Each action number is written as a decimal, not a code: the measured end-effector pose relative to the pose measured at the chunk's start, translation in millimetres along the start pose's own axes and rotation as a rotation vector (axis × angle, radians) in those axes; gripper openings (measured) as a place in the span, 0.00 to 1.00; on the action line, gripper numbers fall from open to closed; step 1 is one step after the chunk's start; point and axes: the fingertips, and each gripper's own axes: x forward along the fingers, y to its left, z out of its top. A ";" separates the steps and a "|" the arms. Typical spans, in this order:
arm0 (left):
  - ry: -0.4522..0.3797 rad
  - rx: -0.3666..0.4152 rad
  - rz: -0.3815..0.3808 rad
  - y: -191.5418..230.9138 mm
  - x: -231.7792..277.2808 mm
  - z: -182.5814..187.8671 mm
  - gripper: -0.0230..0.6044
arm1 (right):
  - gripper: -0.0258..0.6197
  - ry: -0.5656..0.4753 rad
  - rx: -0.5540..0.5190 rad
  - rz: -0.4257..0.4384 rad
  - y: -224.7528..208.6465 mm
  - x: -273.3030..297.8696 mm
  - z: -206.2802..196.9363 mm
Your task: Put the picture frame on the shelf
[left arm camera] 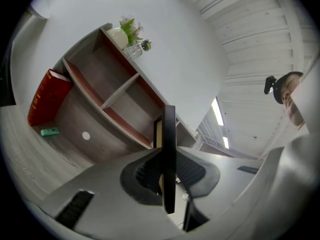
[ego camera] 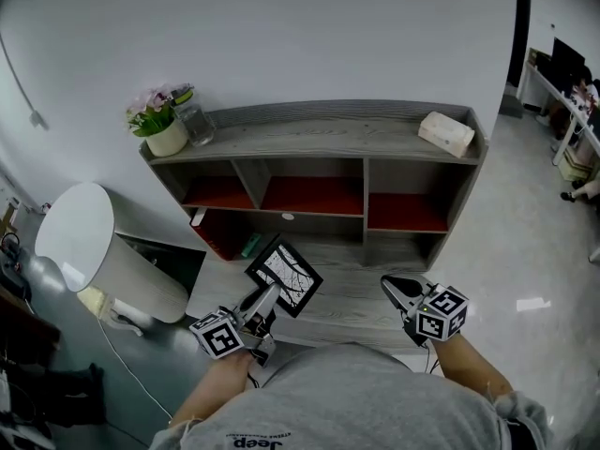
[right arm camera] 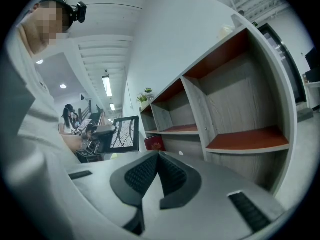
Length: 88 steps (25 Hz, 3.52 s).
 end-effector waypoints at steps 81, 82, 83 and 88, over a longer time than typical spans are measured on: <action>-0.030 -0.318 -0.022 156.3 128.9 30.2 0.62 | 0.06 0.080 -0.050 -0.172 -28.1 81.5 21.1; -0.010 -0.251 -0.027 153.9 121.8 27.5 0.62 | 0.06 0.080 -0.050 -0.169 -28.1 82.2 20.6; 0.018 -0.171 -0.030 151.0 115.9 23.9 0.63 | 0.06 0.081 -0.049 -0.166 -28.0 82.8 19.9; 0.148 0.363 -0.023 128.9 105.5 13.7 0.58 | 0.06 0.082 -0.048 -0.154 -26.1 85.6 17.9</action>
